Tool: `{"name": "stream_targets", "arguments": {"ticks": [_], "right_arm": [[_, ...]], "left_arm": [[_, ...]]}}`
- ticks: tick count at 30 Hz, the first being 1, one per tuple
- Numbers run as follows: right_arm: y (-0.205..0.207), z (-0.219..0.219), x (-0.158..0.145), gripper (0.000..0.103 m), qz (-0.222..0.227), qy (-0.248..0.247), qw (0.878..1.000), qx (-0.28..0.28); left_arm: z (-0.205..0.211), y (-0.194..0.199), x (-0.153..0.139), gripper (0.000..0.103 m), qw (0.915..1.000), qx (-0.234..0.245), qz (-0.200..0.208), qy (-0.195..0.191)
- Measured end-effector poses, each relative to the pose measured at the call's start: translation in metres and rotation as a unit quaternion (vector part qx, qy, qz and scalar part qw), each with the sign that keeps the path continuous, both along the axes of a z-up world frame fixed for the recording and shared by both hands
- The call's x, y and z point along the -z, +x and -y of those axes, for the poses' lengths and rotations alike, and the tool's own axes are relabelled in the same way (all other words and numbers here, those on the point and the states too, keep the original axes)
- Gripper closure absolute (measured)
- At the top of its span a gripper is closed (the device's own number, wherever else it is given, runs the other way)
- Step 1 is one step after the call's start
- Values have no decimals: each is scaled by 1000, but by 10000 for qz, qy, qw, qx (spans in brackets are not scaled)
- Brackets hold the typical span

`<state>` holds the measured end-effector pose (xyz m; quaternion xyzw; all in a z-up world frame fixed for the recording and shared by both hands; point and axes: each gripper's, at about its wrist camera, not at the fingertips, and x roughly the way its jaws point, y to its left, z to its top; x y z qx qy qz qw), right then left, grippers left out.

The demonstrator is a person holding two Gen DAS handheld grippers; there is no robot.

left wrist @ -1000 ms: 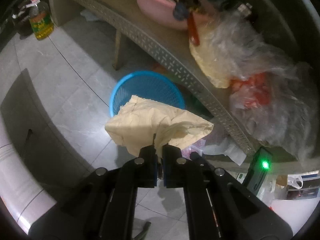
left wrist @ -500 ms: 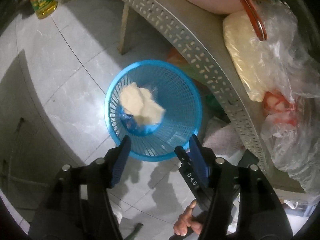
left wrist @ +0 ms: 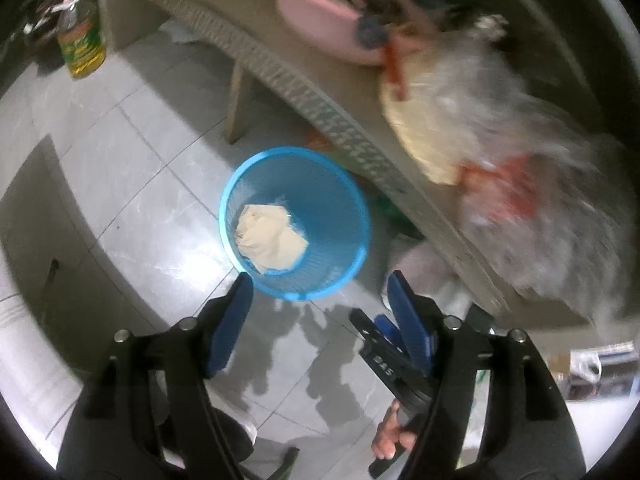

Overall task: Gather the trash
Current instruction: 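Return to the table and grasp the red snack bag with the left tool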

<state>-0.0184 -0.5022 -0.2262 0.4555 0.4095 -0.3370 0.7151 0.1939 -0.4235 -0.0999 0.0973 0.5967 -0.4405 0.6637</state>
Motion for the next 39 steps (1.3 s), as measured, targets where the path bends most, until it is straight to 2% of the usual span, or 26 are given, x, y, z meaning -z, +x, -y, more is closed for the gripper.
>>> {"name": "stream_targets", "arguments": {"ticks": [4,7,11,14,18,22,28,29,31,32,34,36,37,39], "right_arm": [[2,-28,-42,37,-14,-515,9972,-533],[6,-50,-74,35,101,-768,9924,-953],[11,-77,-115,35,429,-1011,9825,-1504],[15,-96,-143,33,703,-1147,9740,-1822],[27,-120,-166,32,954,-1139,9631,-2242],[48,-148,-183,32,1088,-1080,9502,-2713],[73,-183,-193,32,1210,-1010,9353,-3168],[76,-189,-194,32,1220,-994,9335,-3222],[83,-202,-196,32,1224,-971,9294,-3344],[88,-209,-197,32,1213,-963,9270,-3415],[97,-221,-199,32,1223,-959,9222,-3540],[104,-229,-200,32,1230,-950,9189,-3627],[109,-235,-201,32,1242,-925,9161,-3697],[114,-245,-202,32,1256,-903,9127,-3782]], "left_arm": [[-44,-20,-48,30,9988,161,336,-321],[-87,-34,-87,26,9955,187,616,-692],[-160,-58,-131,20,9860,-6,1263,-1093],[-211,-75,-144,20,9778,-318,1682,-1205],[-270,-88,-144,19,9705,-861,1938,-1146],[-327,-95,-144,19,9592,-1474,2142,-1106],[-425,-106,-145,19,9305,-2408,2610,-898],[-448,-109,-147,19,9211,-2651,2719,-859],[-478,-112,-150,19,9082,-2947,2844,-859],[-504,-114,-152,19,8952,-3241,2937,-856],[-532,-115,-153,19,8770,-3660,2996,-849],[-575,-109,-148,19,8511,-4309,2900,-765],[-601,-102,-141,19,8370,-4725,2671,-699],[-637,-87,-125,20,8191,-5244,2166,-843]]}}
